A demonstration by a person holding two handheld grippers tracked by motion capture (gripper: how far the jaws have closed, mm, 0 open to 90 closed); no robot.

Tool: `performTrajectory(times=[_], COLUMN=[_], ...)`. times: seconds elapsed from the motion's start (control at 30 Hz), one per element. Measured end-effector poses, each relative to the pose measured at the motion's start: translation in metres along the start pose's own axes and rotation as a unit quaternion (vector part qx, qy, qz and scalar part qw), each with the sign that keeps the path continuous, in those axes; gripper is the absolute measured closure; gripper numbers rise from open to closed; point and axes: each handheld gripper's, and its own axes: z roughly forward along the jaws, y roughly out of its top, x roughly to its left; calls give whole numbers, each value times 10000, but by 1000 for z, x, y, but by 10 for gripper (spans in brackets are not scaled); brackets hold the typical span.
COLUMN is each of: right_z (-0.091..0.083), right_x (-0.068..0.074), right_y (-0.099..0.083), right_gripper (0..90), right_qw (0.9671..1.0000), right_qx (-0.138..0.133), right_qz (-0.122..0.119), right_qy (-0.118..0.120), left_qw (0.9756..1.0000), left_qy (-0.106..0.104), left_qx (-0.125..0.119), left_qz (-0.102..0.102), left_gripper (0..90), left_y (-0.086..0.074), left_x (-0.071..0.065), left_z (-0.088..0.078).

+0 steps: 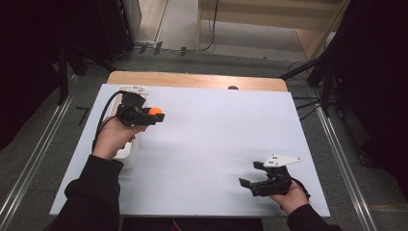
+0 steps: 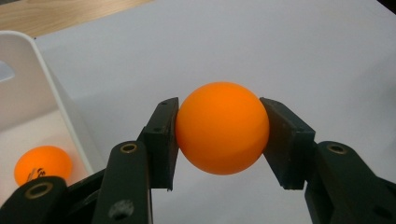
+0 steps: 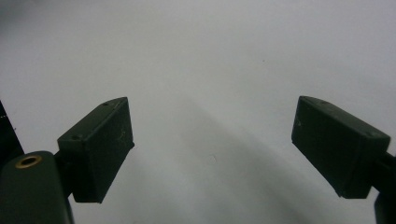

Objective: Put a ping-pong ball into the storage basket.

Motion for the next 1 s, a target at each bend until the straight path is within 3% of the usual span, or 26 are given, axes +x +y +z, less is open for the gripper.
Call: performTrajectory(times=[0.1, 0.4, 0.6, 0.87, 1.0], right_z=[0, 0, 0, 0, 0], right_x=[0, 0, 0, 0, 0], right_y=[0, 0, 0, 0, 0], right_gripper=[113, 113, 112, 112, 113], right_qw=[10000, 10000, 10000, 10000, 10000], right_qx=[0, 12, 11, -2, 9], right_qz=[4, 56, 60, 54, 11], right_qy=[-2, -10, -14, -5, -16], left_qw=[9998, 9993, 9980, 9972, 9960], left_qy=[206, 291, 514, 583, 734], left_qx=[-25, -25, -114, -141, -149], left_qz=[-58, -224, -350, -441, -480], left_gripper=[506, 505, 506, 505, 505], left_y=[0, -3, -6, -9, -12], left_x=[3, 14, 18, 22, 26], left_z=[-2, -7, -12, -17, -22])
